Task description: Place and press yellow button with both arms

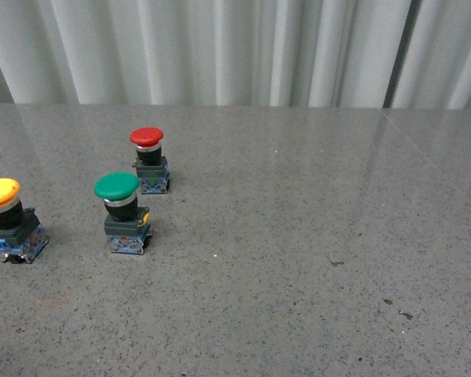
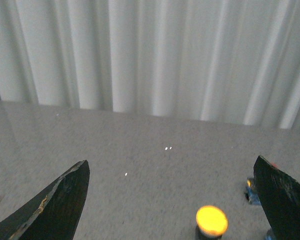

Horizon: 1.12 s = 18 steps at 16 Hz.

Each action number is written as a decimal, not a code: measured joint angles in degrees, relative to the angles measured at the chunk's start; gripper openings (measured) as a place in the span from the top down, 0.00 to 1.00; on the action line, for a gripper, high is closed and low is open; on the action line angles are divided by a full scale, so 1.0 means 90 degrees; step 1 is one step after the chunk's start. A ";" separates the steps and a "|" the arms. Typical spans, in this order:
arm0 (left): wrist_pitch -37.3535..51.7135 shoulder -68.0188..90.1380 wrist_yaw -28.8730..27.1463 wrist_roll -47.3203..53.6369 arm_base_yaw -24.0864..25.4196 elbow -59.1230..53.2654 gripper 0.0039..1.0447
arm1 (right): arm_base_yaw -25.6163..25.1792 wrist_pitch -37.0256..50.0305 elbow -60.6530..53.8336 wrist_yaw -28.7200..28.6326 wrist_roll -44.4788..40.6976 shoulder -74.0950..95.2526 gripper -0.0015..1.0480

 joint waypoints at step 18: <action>0.0884 0.6154 0.1486 0.0566 -0.0313 0.1829 0.19 | 0.0000 0.0000 0.0000 0.0000 0.0002 0.0000 0.06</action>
